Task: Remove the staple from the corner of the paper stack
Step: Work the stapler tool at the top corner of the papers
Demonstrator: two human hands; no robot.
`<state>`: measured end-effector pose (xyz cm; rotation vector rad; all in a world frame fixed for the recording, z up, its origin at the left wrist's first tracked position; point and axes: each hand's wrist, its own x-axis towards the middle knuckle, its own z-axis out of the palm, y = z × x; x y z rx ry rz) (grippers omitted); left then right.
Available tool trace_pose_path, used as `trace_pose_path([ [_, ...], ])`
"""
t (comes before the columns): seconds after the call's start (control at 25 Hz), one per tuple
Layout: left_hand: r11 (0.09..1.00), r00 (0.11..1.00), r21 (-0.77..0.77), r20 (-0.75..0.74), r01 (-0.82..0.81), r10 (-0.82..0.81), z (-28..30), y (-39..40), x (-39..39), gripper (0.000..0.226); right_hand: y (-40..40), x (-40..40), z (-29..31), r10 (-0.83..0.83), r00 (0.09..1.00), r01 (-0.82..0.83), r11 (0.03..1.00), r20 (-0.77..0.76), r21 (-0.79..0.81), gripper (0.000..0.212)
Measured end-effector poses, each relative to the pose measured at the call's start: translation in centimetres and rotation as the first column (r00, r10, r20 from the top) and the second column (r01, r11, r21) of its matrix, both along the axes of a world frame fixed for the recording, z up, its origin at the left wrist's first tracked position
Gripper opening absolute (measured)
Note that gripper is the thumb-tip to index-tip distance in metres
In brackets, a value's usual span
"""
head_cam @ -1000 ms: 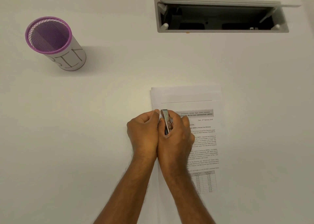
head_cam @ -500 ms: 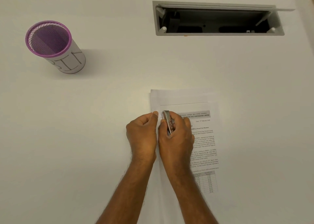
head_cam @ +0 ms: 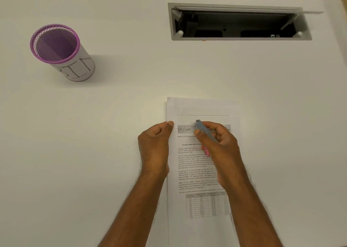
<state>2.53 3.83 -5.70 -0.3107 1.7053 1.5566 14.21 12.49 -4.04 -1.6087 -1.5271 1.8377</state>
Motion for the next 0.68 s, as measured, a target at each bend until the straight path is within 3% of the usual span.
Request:
trace_pose_path([
  [0.12,0.999,1.0,0.039,0.03,-0.011,0.009,0.1,-0.1,-0.2,0.011,-0.6,0.1,-0.2,0.088,0.995,-0.094,0.986,0.051,0.135,0.025],
  [0.32,0.999,0.999,0.041,0.009,-0.032,0.032,0.1,-0.1,0.0,0.01,-2.4,0.1,-1.2,0.224,0.962,-0.268,0.886,0.156,0.378,0.036],
  [0.68,1.0,1.0,-0.003,-0.021,-0.013,0.013,-0.5,-0.1,0.1,0.009,-3.5,-0.4,-2.5,0.187,0.944,-0.31,0.785,0.273,0.537,0.035],
])
